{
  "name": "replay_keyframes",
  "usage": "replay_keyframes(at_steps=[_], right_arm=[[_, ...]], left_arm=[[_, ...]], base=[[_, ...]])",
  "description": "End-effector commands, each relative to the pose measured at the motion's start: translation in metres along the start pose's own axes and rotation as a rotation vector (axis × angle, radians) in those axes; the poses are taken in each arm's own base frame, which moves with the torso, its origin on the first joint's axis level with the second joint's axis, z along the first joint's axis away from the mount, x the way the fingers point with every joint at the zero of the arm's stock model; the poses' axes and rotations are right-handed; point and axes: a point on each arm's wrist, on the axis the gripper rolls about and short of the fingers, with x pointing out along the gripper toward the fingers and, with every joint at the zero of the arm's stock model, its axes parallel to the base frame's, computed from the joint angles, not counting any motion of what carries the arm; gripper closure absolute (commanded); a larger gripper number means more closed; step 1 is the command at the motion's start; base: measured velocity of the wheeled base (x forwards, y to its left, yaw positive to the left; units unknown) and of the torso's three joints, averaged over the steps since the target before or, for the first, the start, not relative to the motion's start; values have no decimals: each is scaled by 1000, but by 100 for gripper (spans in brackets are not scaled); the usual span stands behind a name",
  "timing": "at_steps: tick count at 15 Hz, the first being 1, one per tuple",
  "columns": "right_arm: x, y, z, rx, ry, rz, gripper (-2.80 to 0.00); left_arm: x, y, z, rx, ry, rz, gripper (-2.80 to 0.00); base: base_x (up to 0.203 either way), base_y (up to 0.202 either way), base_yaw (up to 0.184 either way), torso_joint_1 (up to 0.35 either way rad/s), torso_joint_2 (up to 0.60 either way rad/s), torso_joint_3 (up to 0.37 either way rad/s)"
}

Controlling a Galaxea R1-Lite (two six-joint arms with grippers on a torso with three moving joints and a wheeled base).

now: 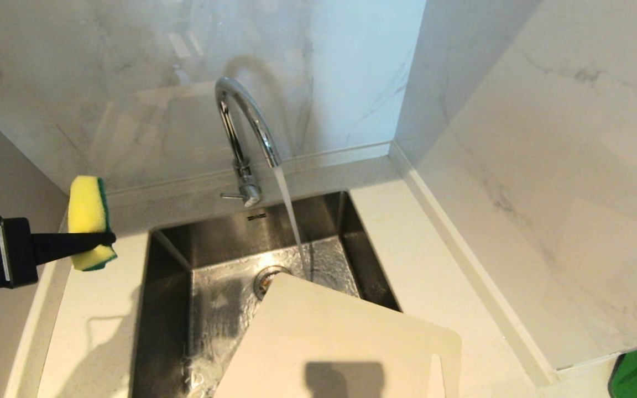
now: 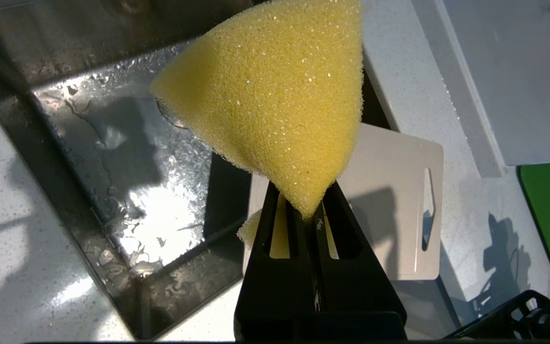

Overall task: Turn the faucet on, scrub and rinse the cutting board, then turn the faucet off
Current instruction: Put down the cleaning cloth

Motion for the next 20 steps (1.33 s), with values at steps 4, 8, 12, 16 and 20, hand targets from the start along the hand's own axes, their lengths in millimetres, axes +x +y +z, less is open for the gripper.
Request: replay_keyframes(at_steps=[4, 8, 12, 16, 20], right_arm=[[-1, 0, -1, 2, -3, -1, 0], [-1, 0, -1, 2, -4, -1, 0], [-1, 0, -1, 2, -4, -1, 0], [-1, 0, -1, 1, -4, 1, 0], [-1, 0, -1, 2, -4, 0, 0]], left_arm=[[-6, 3, 0, -6, -17, 16, 0], [-13, 7, -10, 20, -18, 72, 0], [-14, 15, -34, 108, 29, 164, 0], [-11, 31, -50, 67, 124, 243, 0], [5, 37, -57, 36, 309, 265, 0]], base=[[0, 0, 0, 0, 0, 0], [0, 0, 0, 0, 0, 0], [0, 0, 0, 0, 0, 0], [0, 0, 0, 0, 0, 0], [0, 0, 0, 0, 0, 0]])
